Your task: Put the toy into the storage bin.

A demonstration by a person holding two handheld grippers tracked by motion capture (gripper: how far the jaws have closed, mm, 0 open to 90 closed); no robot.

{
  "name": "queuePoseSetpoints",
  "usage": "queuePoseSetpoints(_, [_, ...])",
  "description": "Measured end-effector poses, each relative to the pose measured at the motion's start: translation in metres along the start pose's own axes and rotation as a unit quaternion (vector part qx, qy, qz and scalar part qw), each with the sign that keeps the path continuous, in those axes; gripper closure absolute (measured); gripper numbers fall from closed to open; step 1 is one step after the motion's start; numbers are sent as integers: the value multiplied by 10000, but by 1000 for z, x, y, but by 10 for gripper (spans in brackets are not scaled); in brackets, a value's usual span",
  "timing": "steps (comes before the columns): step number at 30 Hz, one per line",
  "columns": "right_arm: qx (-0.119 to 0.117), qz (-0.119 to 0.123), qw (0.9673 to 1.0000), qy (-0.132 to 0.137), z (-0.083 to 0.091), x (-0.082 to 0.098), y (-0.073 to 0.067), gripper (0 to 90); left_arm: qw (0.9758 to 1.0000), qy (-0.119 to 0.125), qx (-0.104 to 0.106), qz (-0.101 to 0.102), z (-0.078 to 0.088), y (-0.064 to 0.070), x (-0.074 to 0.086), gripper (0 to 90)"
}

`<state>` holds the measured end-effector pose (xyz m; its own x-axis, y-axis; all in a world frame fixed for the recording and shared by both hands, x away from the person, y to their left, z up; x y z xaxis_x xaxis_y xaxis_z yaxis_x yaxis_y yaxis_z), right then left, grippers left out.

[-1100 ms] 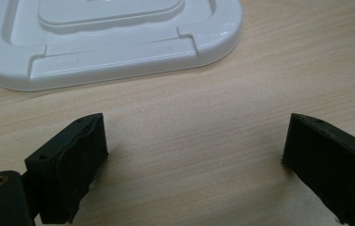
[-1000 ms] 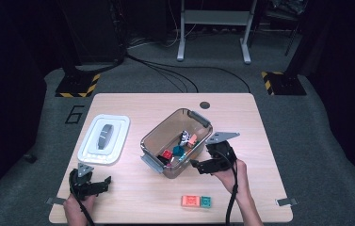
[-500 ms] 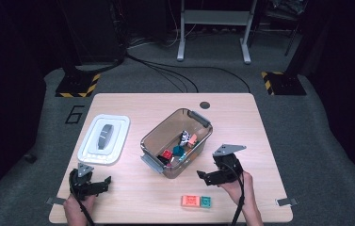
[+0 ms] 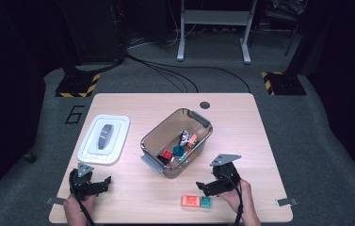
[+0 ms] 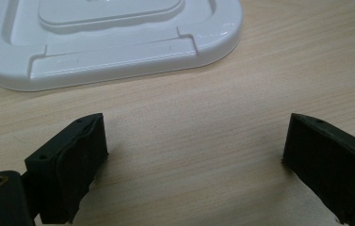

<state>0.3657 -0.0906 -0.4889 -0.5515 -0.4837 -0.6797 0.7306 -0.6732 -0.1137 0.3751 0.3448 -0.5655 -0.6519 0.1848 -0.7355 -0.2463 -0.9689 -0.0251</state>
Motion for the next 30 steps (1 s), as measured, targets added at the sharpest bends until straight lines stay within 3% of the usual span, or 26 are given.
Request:
queuePoseSetpoints(5, [-69, 141, 9998, -83, -6, 8, -6, 69, 10000, 1, -2, 0, 0, 0, 0, 67])
queuePoseSetpoints(7, [-173, 306, 9991, -229, -12, 17, -11, 111, 10000, 2, -3, -2, 0, 0, 0, 67])
queuePoseSetpoints(11, [-306, 346, 9979, -463, -19, 29, -17, 155, 10000, 2, -2, -2, 0, 0, 0, 67])
queuePoseSetpoints(17, [-402, 308, 9972, -557, -19, 45, -18, 224, 10000, 2, -2, 0, 0, 0, 0, 67])
queuePoseSetpoints(23, [-406, 255, 9965, -687, -22, 57, -18, 297, 10000, 1, -2, -1, 0, 0, 0, 67])
queuePoseSetpoints(30, [-111, 109, 9975, -687, -16, 65, -8, 361, 10000, 7, -5, 0, 0, 0, 0, 67])
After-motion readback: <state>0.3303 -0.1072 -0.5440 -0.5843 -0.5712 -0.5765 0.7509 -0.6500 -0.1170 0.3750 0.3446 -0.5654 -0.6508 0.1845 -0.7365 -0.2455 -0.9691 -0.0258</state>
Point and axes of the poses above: each handheld gripper's, and its own axes: z roughly backward along the jaws, x roughly out of its underside, y roughly to its right, the point moved 5 cm from there along -z, roughly forward along the jaws, and after that the axes turned 2 degrees about -x, right-handed, at the moved point
